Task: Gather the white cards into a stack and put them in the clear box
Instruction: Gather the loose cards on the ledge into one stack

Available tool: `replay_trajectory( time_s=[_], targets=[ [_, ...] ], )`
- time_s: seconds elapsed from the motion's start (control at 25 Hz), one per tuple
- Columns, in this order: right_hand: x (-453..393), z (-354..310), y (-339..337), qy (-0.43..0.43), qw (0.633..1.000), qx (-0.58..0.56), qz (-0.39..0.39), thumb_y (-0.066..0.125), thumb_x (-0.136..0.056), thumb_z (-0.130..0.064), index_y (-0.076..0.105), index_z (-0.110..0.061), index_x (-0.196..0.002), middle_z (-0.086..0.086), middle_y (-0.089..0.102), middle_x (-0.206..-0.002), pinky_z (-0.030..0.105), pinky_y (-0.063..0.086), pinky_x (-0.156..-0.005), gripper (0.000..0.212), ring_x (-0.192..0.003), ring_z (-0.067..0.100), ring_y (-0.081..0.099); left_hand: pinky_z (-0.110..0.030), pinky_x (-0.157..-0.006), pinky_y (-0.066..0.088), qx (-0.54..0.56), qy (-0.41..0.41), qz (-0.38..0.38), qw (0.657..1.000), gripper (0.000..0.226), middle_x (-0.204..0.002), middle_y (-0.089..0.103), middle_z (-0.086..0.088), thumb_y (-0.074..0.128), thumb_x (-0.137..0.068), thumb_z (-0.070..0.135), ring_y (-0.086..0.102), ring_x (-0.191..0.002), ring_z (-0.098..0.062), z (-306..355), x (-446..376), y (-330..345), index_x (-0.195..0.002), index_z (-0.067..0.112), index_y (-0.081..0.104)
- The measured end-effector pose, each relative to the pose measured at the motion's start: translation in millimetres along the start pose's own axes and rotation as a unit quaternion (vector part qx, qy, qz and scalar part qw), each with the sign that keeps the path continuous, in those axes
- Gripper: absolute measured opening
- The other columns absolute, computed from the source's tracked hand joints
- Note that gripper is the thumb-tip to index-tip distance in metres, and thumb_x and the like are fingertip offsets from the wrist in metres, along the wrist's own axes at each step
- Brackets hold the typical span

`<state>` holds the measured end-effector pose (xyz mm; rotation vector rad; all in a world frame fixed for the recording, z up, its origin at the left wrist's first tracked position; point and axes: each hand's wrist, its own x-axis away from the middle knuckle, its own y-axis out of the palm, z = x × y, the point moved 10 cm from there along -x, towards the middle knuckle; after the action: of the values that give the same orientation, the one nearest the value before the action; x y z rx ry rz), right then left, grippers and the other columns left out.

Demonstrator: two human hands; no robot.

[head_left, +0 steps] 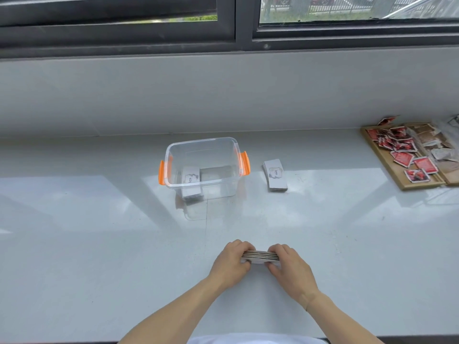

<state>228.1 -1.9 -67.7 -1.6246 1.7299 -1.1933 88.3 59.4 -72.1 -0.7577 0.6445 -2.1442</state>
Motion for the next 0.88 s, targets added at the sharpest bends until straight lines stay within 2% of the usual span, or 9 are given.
replay_trajectory(
  time_s=[0.2,0.32,0.48,0.6,0.76,0.88],
  targets=[
    [4,-35,26,-0.051,0.998,-0.026,-0.023,0.059,-0.089,-0.030,0.049,-0.032,-0.107,-0.015,0.053,-0.103,0.032,0.049,-0.068,0.021,-0.097,0.012,0.048,-0.022,-0.074,0.035,0.064,-0.069,0.066,0.993,0.026,-0.096,0.050,0.006,0.058,-0.076,0.005,0.046,-0.095,-0.016,-35,28,-9,-0.095,0.023,0.052],
    [1,-45,24,-0.052,0.997,-0.049,-0.005,0.065,-0.085,-0.025,0.052,-0.026,-0.105,-0.012,0.050,-0.107,0.030,0.048,-0.065,0.024,-0.099,0.013,0.047,-0.021,-0.073,0.032,0.045,-0.060,0.071,0.995,0.024,-0.095,0.048,0.007,0.056,-0.077,0.006,0.045,-0.094,-0.017,-33,32,-11,-0.096,0.020,0.051],
    [1,-56,14,-0.069,0.996,-0.054,0.031,0.071,-0.081,-0.025,0.051,-0.026,-0.097,-0.014,0.047,-0.102,0.030,0.049,-0.057,0.025,-0.091,0.009,0.049,-0.026,-0.077,0.041,0.021,-0.017,0.101,0.995,0.023,-0.095,0.052,0.009,0.058,-0.077,0.014,0.048,-0.091,-0.013,-28,37,-23,-0.097,0.023,0.051],
    [5,-63,15,-0.100,0.994,-0.017,0.034,0.068,-0.084,-0.027,0.055,-0.029,-0.104,-0.013,0.052,-0.103,0.032,0.052,-0.054,0.024,-0.092,0.009,0.051,-0.031,-0.079,0.043,-0.029,0.008,0.111,0.993,0.021,-0.096,0.055,0.010,0.058,-0.077,0.021,0.050,-0.091,-0.013,-29,41,-29,-0.097,0.025,0.052],
    [7,-66,31,-0.108,0.993,0.045,-0.013,0.056,-0.092,-0.032,0.054,-0.030,-0.109,-0.011,0.052,-0.105,0.031,0.049,-0.060,0.017,-0.097,0.014,0.049,-0.034,-0.081,0.040,-0.145,-0.003,0.089,0.985,0.021,-0.104,0.054,0.009,0.056,-0.081,0.022,0.048,-0.097,-0.017,-35,42,-21,-0.102,0.026,0.053],
    [8,-71,23,-0.129,0.991,0.038,0.004,0.060,-0.090,-0.028,0.055,-0.028,-0.105,-0.011,0.054,-0.101,0.028,0.047,-0.056,0.016,-0.092,0.013,0.051,-0.031,-0.077,0.039,-0.140,0.012,0.109,0.984,0.019,-0.098,0.055,0.009,0.057,-0.080,0.023,0.049,-0.091,-0.017,-32,41,-28,-0.098,0.024,0.051]
  ],
)
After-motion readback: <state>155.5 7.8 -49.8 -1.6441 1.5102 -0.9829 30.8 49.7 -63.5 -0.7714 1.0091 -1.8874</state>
